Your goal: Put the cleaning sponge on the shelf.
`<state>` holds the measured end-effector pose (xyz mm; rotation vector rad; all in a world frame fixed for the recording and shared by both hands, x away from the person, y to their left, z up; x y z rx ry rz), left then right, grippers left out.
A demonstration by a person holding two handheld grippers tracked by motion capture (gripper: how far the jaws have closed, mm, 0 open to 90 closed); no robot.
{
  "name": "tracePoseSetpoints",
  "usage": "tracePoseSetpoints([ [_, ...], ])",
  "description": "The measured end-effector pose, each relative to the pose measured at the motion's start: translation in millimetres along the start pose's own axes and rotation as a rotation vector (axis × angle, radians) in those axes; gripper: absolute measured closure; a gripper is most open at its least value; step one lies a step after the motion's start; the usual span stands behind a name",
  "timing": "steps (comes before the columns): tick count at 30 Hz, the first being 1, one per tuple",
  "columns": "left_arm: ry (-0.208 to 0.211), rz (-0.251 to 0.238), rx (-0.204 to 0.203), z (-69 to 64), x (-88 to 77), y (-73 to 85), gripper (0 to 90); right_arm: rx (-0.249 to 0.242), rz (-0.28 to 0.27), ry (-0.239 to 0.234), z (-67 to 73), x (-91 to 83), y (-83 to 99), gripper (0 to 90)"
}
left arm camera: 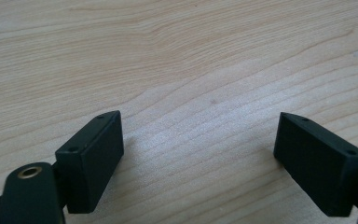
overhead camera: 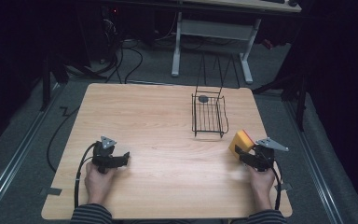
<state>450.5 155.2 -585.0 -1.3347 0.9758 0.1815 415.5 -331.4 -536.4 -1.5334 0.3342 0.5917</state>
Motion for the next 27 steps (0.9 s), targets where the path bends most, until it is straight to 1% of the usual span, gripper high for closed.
tracePoseSetpoints([
  [6,0.0,0.0,0.0,0.0,0.0,0.0,16.3,-0.005,0.019,-0.005,0.6,8.0,3.2,35.5],
  [9,0.0,0.0,0.0,0.0,0.0,0.0,16.3,-0.003,0.022,-0.005,0.6,10.2,4.1,37.7],
  [12,0.0,0.0,0.0,0.0,0.0,0.0,16.3,-0.003,0.024,-0.005,0.4,11.8,4.9,41.1],
  [19,0.0,0.0,0.0,0.0,0.0,0.0,16.3,0.002,0.003,-0.001,-0.4,13.0,8.2,50.9],
  [23,0.0,0.0,0.0,0.0,0.0,0.0,16.3,0.001,0.006,-0.004,-0.9,13.2,11.0,56.4],
  [27,0.0,0.0,0.0,0.0,0.0,0.0,16.3,0.006,0.002,-0.01,-1.5,12.6,11.5,58.7],
])
Point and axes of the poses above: each handheld gripper's, and its own axes: x roughly forward along the jaws, y roughly out of its underside, z roughly to its left, the point moved 7 cm from there along x, roughly forward along the jaws, and after that the axes turned 6 degrees about y, right-handed, at the moved point
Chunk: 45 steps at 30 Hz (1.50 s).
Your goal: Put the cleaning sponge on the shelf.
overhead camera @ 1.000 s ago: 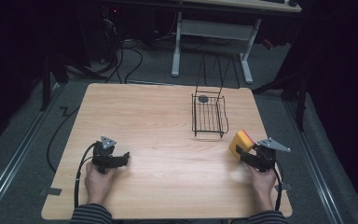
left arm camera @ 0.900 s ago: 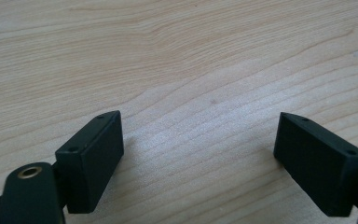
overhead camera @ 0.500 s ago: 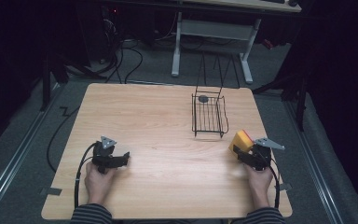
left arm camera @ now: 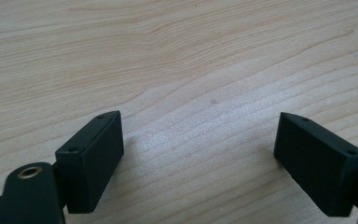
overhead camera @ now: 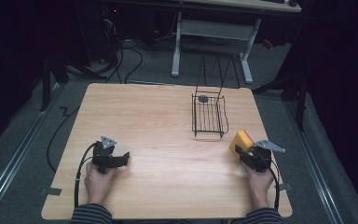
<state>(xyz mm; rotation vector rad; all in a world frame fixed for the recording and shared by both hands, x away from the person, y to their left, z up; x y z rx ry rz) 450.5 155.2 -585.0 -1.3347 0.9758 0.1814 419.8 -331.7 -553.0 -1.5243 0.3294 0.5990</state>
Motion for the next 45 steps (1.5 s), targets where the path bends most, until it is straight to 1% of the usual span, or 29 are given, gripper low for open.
tracePoseSetpoints([
  [3,0.0,0.0,0.0,0.0,0.0,0.0,16.3,-0.013,-0.003,-0.001,0.3,-0.4,0.2,59.4],
  [6,0.0,0.0,0.0,0.0,0.0,0.0,16.3,-0.016,-0.005,0.0,0.0,-1.1,0.7,59.8],
  [8,0.0,0.0,0.0,0.0,0.0,0.0,16.3,-0.01,-0.008,0.0,-0.5,-2.4,1.3,59.9],
  [11,0.0,0.0,0.0,0.0,0.0,0.0,16.3,-0.017,-0.004,-0.002,-1.2,-4.1,1.4,60.0],
  [29,0.0,0.0,0.0,0.0,0.0,0.0,16.3,-0.029,-0.033,-0.044,3.6,-27.4,-6.4,60.1],
  [30,-0.001,0.0,0.0,0.0,0.0,0.0,16.3,-0.029,-0.03,-0.046,4.3,-28.7,-7.3,60.0],
  [34,0.0,0.0,0.0,0.0,0.0,0.0,16.3,-0.043,-0.048,-0.059,7.1,-34.9,-14.5,60.0],
  [36,0.001,0.0,0.001,-0.1,-0.1,0.1,16.3,-0.039,-0.051,-0.069,9.3,-37.5,-17.8,60.0],
  [39,0.001,0.0,0.001,-0.1,-0.1,0.1,16.3,-0.06,-0.055,-0.071,10.2,-40.3,-23.0,60.0],
  [44,0.001,0.0,0.001,-0.1,-0.1,0.1,16.3,-0.056,-0.074,-0.09,13.2,-46.9,-31.3,60.0],
  [45,0.001,0.0,0.001,-0.1,-0.1,0.1,16.3,-0.062,-0.08,-0.09,13.6,-47.6,-32.8,60.0],
])
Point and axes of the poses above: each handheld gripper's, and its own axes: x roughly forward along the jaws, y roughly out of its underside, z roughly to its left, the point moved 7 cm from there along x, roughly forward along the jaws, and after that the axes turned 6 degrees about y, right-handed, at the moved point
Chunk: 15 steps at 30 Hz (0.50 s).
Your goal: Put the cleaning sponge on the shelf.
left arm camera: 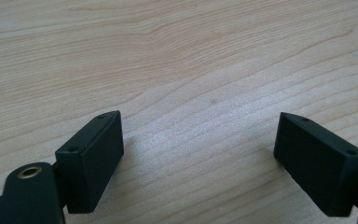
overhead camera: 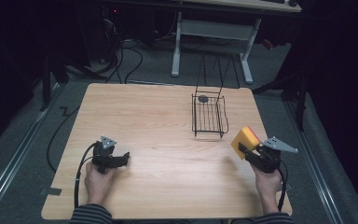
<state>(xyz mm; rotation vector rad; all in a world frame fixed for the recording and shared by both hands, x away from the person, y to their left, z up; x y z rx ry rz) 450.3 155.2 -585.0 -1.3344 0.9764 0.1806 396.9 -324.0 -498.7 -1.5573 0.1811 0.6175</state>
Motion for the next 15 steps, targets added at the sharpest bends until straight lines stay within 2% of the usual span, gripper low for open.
tracePoseSetpoints([
  [15,0.001,0.0,0.0,-0.1,-0.1,0.1,16.3,-0.013,-0.022,-0.042,11.5,-5.4,-16.9,60.1],
])
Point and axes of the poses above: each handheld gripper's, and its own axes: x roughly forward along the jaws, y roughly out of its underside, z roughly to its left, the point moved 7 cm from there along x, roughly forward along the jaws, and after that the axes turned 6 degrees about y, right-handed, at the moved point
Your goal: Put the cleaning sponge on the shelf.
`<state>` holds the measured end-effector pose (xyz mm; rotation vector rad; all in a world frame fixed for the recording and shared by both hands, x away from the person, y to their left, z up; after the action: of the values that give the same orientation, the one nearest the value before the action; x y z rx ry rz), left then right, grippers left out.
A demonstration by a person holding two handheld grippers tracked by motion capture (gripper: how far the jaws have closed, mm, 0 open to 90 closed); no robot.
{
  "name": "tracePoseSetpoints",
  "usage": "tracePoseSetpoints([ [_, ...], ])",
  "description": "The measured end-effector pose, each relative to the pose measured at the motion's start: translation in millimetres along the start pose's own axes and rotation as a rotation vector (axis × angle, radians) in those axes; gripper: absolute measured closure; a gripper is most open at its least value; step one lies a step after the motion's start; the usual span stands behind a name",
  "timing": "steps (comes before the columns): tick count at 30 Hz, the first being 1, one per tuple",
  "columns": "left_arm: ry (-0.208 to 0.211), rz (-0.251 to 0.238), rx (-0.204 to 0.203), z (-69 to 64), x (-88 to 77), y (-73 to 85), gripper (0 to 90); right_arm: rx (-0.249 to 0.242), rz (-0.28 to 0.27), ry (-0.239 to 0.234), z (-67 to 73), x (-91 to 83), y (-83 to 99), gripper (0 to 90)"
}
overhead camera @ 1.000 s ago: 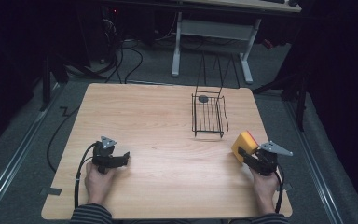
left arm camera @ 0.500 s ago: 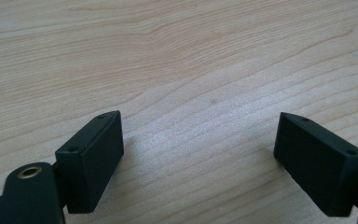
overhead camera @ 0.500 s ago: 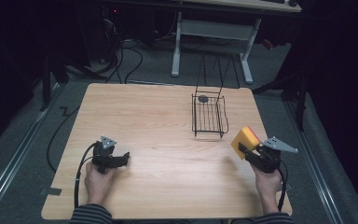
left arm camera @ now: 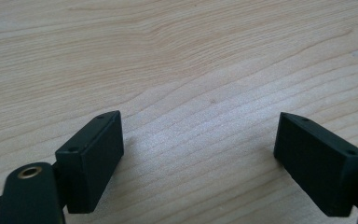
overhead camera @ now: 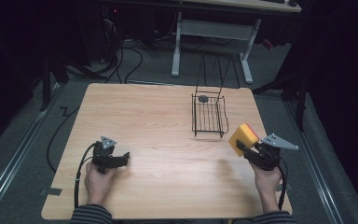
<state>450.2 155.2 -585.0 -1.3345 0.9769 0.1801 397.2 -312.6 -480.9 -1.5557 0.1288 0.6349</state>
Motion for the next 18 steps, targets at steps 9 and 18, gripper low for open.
tracePoseSetpoints([
  [9,0.0,0.0,0.0,0.0,0.0,0.0,16.3,-0.005,-0.014,-0.019,5.2,1.0,-10.3,60.1],
  [18,0.0,0.0,0.0,0.0,0.0,0.0,16.3,-0.007,-0.018,-0.033,10.2,3.7,-18.6,60.2],
])
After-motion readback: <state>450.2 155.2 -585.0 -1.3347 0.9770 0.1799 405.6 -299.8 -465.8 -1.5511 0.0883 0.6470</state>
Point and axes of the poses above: each handheld gripper's, and its own axes: x roughly forward along the jaws, y roughly out of its underside, z roughly to its left, the point moved 7 cm from there along x, roughly forward along the jaws, and after that the axes turned 6 degrees about y, right-handed, at the moved point
